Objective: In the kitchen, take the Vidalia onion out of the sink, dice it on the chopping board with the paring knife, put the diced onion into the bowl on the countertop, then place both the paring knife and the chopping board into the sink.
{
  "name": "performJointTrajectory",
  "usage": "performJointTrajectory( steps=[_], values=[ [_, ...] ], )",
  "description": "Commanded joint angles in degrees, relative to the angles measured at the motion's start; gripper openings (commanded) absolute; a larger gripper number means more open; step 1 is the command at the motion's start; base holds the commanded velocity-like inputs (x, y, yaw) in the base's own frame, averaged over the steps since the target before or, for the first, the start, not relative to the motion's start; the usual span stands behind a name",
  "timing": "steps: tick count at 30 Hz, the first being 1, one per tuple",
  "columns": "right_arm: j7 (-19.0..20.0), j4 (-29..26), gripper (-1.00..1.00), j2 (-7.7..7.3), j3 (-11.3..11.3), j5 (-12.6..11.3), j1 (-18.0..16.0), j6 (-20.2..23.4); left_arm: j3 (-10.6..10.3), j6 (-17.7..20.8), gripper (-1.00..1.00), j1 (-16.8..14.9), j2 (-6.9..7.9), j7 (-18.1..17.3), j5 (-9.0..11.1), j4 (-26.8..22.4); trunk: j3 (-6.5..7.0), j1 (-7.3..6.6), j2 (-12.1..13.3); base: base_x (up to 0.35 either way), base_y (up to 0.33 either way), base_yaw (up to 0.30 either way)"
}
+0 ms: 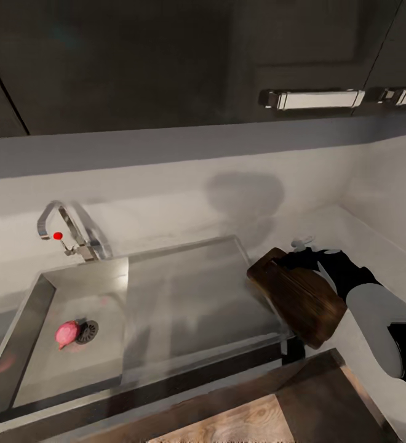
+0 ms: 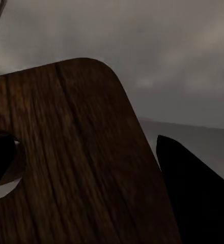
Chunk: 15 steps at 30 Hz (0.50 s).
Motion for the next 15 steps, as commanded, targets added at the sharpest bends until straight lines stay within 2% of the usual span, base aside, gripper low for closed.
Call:
performJointTrajectory(
  steps=[1, 15],
  values=[
    [0.12, -0.11, -1.0, -0.06, 0.34, 0.06, -0.02, 0.26, 0.04, -0.05, 1.0, 0.03, -0.01, -0.17, 0.07, -0.11, 0.0, 0.01, -0.1, -0.258, 0.0, 0.0],
    [0.2, -0.11, -1.0, -0.06, 0.34, 0.06, -0.02, 0.26, 0.04, -0.05, 1.0, 0.03, -0.01, -0.17, 0.07, -0.11, 1.28, 0.01, -0.1, -0.266, 0.0, 0.0]
  ],
)
